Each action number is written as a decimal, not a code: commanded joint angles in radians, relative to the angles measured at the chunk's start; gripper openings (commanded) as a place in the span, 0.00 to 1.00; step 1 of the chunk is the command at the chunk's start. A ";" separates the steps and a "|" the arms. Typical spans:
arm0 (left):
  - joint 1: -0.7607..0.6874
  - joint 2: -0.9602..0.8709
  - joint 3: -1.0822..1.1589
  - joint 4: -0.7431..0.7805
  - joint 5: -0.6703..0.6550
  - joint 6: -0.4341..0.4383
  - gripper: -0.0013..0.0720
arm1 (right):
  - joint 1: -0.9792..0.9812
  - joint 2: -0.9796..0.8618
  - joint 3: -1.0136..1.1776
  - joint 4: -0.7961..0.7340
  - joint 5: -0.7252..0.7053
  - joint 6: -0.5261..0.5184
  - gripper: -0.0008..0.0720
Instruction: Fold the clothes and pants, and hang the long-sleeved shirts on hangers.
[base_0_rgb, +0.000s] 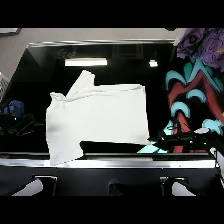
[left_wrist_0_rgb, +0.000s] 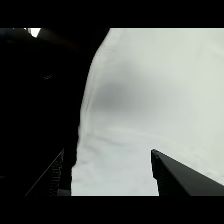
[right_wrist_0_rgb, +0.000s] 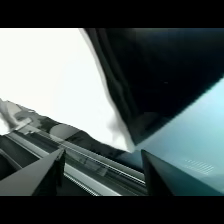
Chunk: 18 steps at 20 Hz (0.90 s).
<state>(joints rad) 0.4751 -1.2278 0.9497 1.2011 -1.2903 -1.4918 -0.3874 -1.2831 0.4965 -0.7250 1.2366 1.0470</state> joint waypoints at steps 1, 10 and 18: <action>0.001 0.001 -0.001 0.001 0.001 0.000 0.86 | 0.056 -0.005 -0.038 0.037 -0.065 -0.034 0.77; 0.156 0.029 -0.068 -0.068 0.068 0.086 0.86 | 0.176 0.016 -0.020 0.089 -0.214 0.027 0.05; 0.263 -0.003 -0.283 -0.302 0.143 0.364 0.86 | 0.176 0.089 -0.020 0.089 -0.155 0.038 0.05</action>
<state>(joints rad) 0.7200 -1.2144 0.7258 0.9649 -1.1698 -1.2140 -0.2127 -1.2114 0.4751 -0.6445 1.0576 1.0824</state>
